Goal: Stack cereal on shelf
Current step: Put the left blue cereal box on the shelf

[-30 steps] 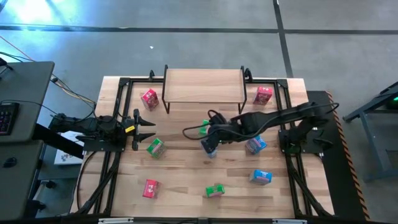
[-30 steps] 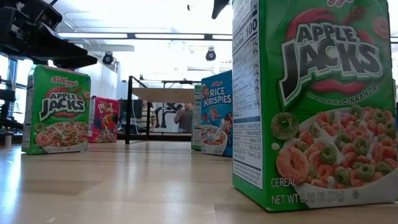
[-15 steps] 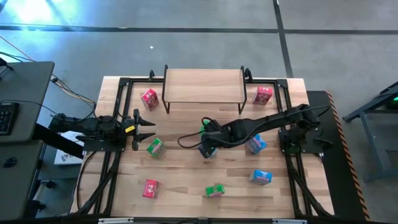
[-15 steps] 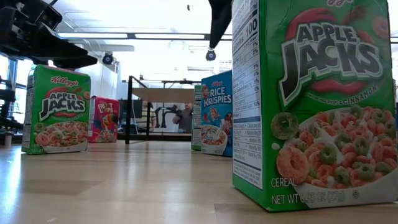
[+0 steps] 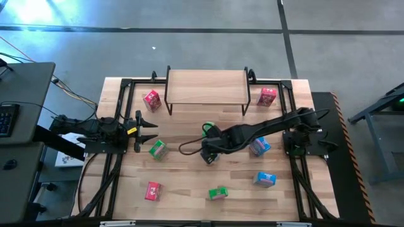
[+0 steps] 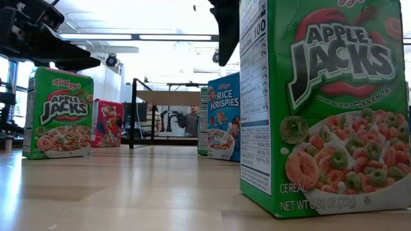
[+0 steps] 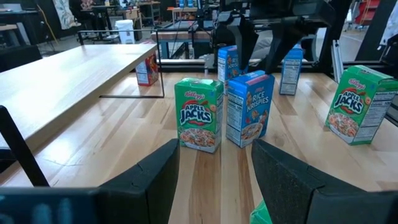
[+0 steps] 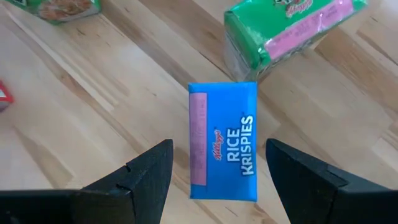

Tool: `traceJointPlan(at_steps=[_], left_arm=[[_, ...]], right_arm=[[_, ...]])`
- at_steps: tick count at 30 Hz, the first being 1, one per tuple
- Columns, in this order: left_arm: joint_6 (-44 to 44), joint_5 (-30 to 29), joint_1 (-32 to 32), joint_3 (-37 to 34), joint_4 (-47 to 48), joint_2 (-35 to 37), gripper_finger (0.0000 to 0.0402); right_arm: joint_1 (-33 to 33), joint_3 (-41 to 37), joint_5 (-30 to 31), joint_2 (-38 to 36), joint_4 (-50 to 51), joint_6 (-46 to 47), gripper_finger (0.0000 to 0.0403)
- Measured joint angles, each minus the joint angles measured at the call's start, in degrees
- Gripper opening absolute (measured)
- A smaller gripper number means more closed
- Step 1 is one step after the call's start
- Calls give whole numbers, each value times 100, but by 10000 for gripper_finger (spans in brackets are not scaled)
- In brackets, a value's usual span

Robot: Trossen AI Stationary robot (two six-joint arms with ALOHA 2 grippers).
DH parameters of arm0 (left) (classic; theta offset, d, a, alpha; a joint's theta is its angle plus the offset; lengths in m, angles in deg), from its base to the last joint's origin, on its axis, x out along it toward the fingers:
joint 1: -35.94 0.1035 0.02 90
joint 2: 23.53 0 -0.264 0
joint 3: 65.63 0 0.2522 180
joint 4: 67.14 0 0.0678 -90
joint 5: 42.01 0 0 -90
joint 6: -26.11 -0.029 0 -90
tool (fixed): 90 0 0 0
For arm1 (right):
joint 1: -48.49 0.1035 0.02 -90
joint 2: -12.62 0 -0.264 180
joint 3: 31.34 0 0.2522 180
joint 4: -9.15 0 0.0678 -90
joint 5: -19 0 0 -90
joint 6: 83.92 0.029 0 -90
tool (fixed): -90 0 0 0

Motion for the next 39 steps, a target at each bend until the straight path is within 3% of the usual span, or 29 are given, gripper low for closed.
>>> traceJointPlan(at_steps=[24, 39], left_arm=[[1, 0, 2, 0, -3, 1, 190], [0, 0, 1, 0, -2, 1, 190]], right_arm=[[-10, -4, -101, 270, -1, -128, 246], [-13, -7, -144, 270, -1, -148, 136]])
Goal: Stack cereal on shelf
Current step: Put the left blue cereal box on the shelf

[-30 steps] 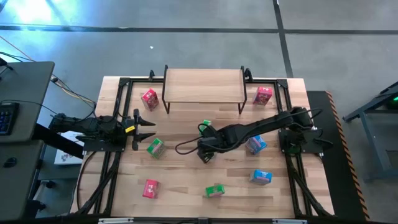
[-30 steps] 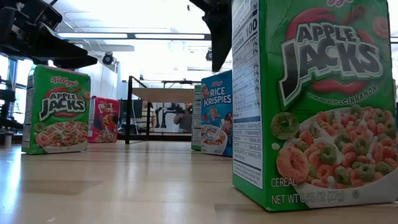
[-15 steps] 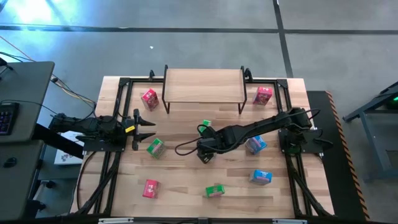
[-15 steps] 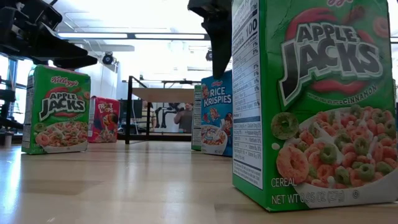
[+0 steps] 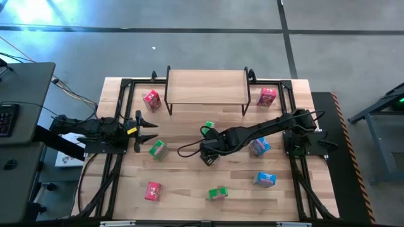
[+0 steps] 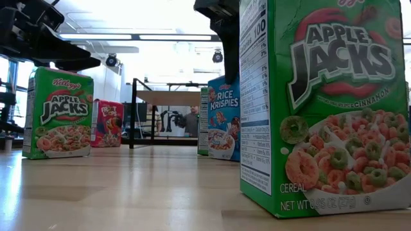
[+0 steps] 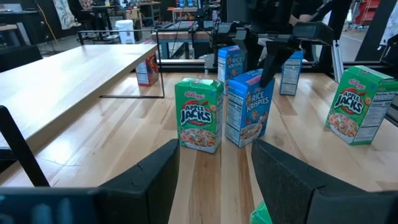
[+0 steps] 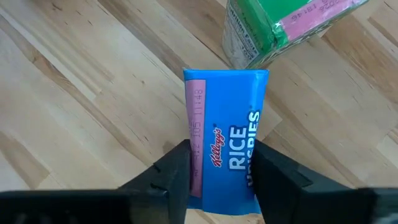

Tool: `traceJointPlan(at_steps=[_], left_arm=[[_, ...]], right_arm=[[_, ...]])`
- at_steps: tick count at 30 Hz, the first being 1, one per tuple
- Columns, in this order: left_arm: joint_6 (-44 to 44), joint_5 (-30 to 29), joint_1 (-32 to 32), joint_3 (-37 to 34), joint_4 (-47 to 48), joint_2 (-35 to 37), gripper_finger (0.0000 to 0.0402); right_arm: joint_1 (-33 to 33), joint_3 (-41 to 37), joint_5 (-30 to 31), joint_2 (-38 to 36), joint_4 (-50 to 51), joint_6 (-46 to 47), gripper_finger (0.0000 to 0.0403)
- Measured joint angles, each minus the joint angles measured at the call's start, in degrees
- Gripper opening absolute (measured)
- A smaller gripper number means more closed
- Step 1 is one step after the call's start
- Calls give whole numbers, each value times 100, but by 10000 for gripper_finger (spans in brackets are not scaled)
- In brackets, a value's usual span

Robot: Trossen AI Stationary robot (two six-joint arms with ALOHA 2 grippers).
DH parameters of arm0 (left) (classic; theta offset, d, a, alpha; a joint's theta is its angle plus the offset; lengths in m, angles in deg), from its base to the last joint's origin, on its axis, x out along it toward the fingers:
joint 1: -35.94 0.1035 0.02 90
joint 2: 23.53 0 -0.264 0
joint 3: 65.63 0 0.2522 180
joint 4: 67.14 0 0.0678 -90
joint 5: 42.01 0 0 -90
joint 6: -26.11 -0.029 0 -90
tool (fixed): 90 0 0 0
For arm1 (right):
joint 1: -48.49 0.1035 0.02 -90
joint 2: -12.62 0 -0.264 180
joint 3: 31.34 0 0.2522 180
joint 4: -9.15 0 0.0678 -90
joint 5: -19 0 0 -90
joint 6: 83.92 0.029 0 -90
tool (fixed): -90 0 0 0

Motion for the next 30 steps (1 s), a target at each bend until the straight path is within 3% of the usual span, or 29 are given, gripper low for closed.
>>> traceJointPlan(at_steps=[12, 30], left_arm=[[0, 0, 0, 0, 0, 0, 190], [0, 0, 1, 0, 2, -1, 190]], right_arm=[[-1, 0, -606, -373, -1, -315, 131], [-245, 0, -555, -1711, 41, -664, 131]])
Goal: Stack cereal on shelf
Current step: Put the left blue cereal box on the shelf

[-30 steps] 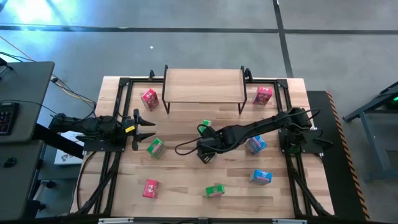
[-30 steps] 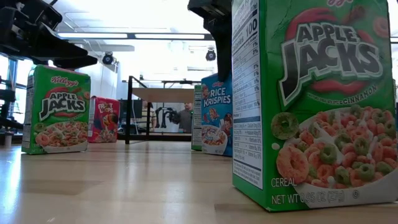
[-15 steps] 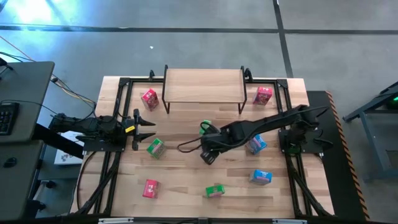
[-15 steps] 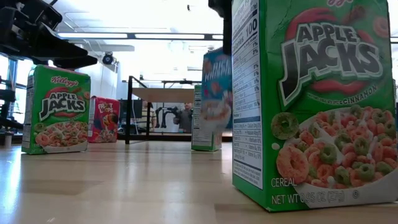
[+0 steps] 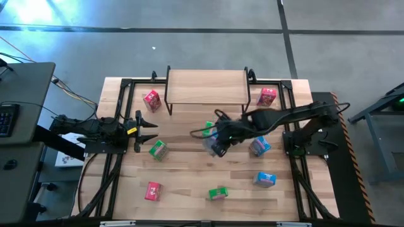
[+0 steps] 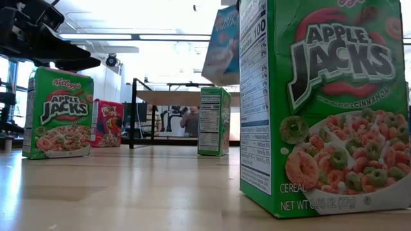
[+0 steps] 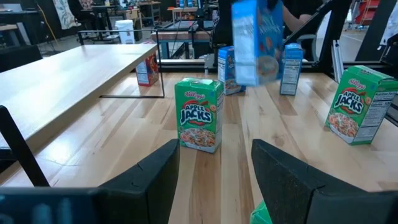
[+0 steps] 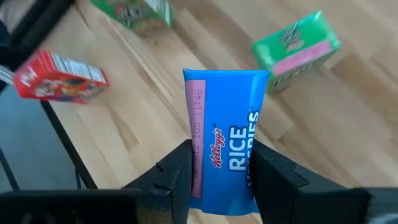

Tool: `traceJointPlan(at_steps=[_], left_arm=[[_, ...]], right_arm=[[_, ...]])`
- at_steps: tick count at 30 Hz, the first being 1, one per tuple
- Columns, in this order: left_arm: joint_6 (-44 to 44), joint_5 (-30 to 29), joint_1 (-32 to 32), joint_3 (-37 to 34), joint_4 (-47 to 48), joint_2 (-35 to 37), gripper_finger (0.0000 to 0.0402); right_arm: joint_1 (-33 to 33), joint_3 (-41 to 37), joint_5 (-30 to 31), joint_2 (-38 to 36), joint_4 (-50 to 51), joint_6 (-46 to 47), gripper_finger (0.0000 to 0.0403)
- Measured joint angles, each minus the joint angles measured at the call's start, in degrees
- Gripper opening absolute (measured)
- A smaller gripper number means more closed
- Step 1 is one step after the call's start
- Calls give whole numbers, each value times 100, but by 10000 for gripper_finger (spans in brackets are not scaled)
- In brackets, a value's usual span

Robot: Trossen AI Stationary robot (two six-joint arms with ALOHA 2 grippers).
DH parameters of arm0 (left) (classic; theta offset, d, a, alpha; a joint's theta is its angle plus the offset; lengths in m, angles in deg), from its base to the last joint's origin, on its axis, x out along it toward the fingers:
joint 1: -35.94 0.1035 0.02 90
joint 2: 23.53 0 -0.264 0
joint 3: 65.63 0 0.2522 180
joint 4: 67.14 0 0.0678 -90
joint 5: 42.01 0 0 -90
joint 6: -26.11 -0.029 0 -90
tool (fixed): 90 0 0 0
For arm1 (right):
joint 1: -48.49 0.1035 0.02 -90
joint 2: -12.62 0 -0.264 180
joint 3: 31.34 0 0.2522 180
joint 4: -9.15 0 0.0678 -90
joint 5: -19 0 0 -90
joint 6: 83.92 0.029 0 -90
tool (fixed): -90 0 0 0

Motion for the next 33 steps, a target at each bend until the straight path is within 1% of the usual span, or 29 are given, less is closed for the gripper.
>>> traceJointPlan(at_steps=[5, 11, 16, 20, 23, 33], left_arm=[[-1, -61, -2, 0, 4, 0, 190], [-1, -397, -2, 0, 3, 2, 190], [0, -654, -2, 0, 4, 2, 190], [-1, -881, 0, 0, 4, 0, 190], [0, -886, 0, 0, 9, 0, 190], [0, -881, -2, 0, 26, 2, 190]], right_arm=[[-280, 0, 111, -401, 4, -481, 131], [-851, 0, 115, -824, 7, -1457, 131], [-1512, 0, 54, -1123, 5, -2482, 131], [-2118, 0, -168, -1311, 7, -3327, 131], [-2550, 0, -307, -1404, 5, -4003, 131], [-3749, 0, -295, -1463, -161, -6312, 131]])
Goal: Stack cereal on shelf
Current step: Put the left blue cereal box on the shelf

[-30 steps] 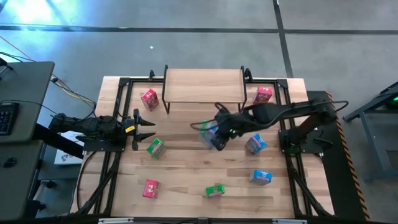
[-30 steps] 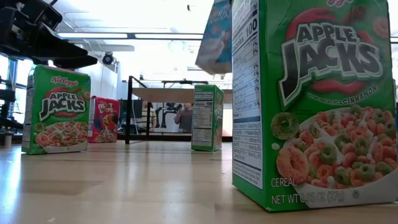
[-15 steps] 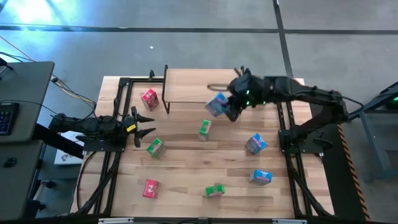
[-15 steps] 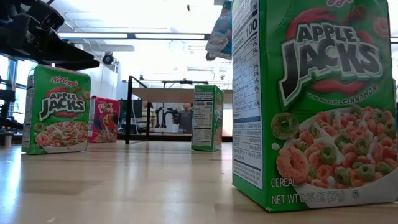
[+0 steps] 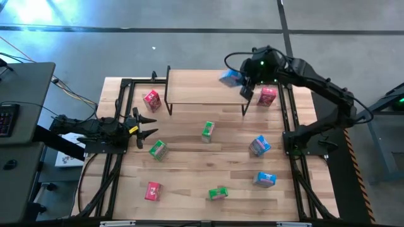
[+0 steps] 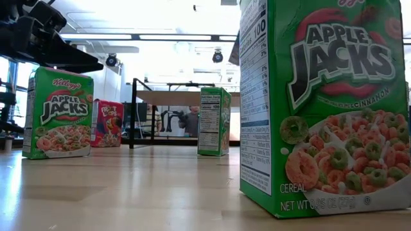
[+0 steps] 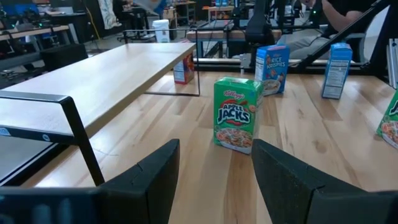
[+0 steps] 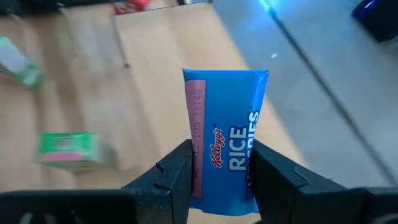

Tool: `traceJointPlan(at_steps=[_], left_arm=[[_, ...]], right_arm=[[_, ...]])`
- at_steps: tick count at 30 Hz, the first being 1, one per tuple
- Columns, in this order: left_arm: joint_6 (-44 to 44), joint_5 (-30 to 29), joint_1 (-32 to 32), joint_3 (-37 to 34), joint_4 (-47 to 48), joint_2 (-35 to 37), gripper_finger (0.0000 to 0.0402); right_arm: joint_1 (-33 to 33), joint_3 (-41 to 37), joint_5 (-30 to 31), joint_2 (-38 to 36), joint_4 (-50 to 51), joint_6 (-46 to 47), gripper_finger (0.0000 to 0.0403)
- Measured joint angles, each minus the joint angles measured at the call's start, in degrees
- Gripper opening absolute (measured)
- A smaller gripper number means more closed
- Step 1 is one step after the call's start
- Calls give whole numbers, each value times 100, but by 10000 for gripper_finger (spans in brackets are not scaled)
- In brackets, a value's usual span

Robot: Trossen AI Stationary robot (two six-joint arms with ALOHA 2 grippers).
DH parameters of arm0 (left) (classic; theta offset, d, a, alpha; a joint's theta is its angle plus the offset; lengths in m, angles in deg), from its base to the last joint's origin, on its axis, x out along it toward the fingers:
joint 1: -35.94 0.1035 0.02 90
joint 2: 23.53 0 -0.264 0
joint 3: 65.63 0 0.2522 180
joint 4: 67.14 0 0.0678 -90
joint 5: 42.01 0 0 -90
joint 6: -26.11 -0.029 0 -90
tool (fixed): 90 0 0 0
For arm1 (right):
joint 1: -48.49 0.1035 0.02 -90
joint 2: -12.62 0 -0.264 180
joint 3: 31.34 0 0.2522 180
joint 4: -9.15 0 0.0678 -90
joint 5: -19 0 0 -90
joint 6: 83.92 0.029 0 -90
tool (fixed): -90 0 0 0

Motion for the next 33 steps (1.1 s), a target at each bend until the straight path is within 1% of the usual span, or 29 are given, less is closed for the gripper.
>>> traceJointPlan(at_steps=[8, 14, 19, 22, 26, 33], left_arm=[[0, 9, 0, 0, 6, -2, 190], [0, 7, 2, 1, 9, -2, 190], [0, 7, 0, 0, 11, -2, 190], [1, 7, 1, 0, 11, -1, 190], [0, 7, 0, 0, 11, 0, 190], [2, 7, 0, 0, 13, -1, 190]], right_arm=[[-679, 0, 32, 0, -346, -1438, 131], [-1048, 0, 39, 0, -740, -1972, 131], [-1234, 86, 33, 12, -770, -2331, 131], [-1309, 314, 32, 85, -773, -2504, 131], [-1397, 854, -4, 291, -571, -2696, 131], [-1501, 2054, -187, 937, 542, -2969, 131]])
